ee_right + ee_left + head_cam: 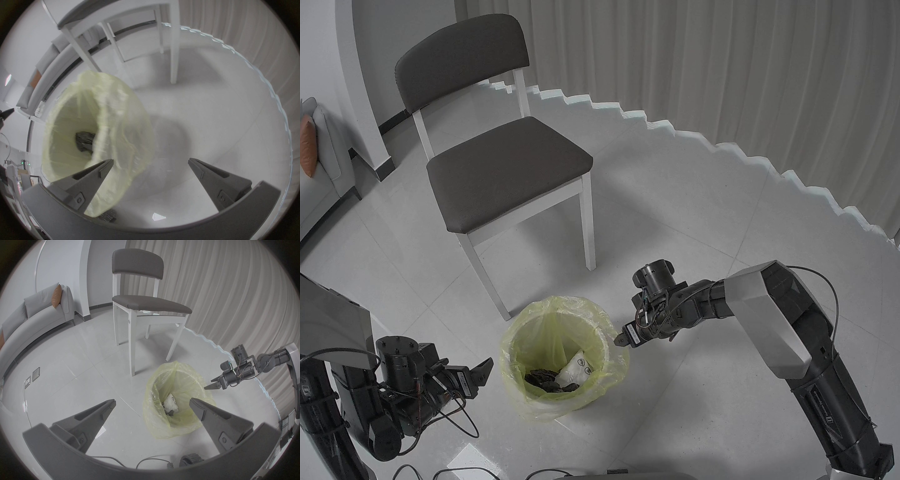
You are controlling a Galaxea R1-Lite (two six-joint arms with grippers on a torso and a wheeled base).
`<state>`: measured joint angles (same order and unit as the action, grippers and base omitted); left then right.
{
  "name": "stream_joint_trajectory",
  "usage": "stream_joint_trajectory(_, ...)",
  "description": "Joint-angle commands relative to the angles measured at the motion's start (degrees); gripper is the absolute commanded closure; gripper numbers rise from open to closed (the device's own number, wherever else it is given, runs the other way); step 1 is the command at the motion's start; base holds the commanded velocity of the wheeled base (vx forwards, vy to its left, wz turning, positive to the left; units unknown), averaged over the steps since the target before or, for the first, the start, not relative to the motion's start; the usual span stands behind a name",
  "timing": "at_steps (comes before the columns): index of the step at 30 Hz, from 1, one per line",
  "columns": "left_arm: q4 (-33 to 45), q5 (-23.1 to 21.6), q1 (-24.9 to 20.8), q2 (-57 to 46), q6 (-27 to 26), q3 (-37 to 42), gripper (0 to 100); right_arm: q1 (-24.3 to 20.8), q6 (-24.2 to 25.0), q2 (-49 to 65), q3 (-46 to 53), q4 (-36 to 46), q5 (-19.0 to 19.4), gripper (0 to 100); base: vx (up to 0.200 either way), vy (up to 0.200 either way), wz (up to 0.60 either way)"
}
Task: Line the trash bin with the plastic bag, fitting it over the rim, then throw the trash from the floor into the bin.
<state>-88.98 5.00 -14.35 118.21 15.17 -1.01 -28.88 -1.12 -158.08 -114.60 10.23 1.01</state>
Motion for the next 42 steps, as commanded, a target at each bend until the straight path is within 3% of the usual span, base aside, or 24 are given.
stream_joint_trajectory(1,-1.02,0.01,-0.07,0.18,0.04,1.01,0,0.23,-0.55,-4.08,0.01,0.23,-0.05,0,0.000,0.000,0.00)
stream_joint_trajectory(7,-1.02,0.10,-1.03,0.09,0.13,1.01,0,-0.30,-0.55,-9.44,0.01,1.46,-0.57,0,0.000,0.000,0.00)
stream_joint_trajectory(14,-1.02,0.28,-1.03,0.09,0.48,1.01,0,0.05,-0.46,-7.42,0.01,6.82,-0.66,0,0.000,0.000,0.00)
stream_joint_trajectory(22,-1.02,0.28,-0.94,-2.90,0.57,1.01,0,1.90,-0.90,6.46,0.01,7.00,-1.71,0,0.000,0.000,0.00)
stream_joint_trajectory(26,-1.02,-0.25,-0.51,-8.70,0.83,1.01,0,2.78,-1.60,18.86,0.96,6.21,-1.80,0,0.000,0.000,0.00)
stream_joint_trajectory(35,1.70,-0.52,2.92,-25.05,-2.25,1.01,0,2.51,-3.98,49.35,30.58,-4.52,-3.82,0,0.000,0.000,0.00)
stream_joint_trajectory(39,9.61,-2.89,5.21,-35.59,-3.92,0.66,0,3.04,-4.24,65.00,43.50,-9.35,-4.26,0,0.000,0.000,0.00)
stream_joint_trajectory(41,11.37,-3.59,5.47,-37.70,-3.92,0.57,0,3.30,-4.24,67.72,45.52,-9.70,-4.35,0,0.000,0.000,0.00)
stream_joint_trajectory(42,18.32,-4.65,5.82,-44.30,-4.00,-0.48,0,5.15,-4.15,75.37,50.71,-10.05,-4.35,0,0.000,0.000,0.00)
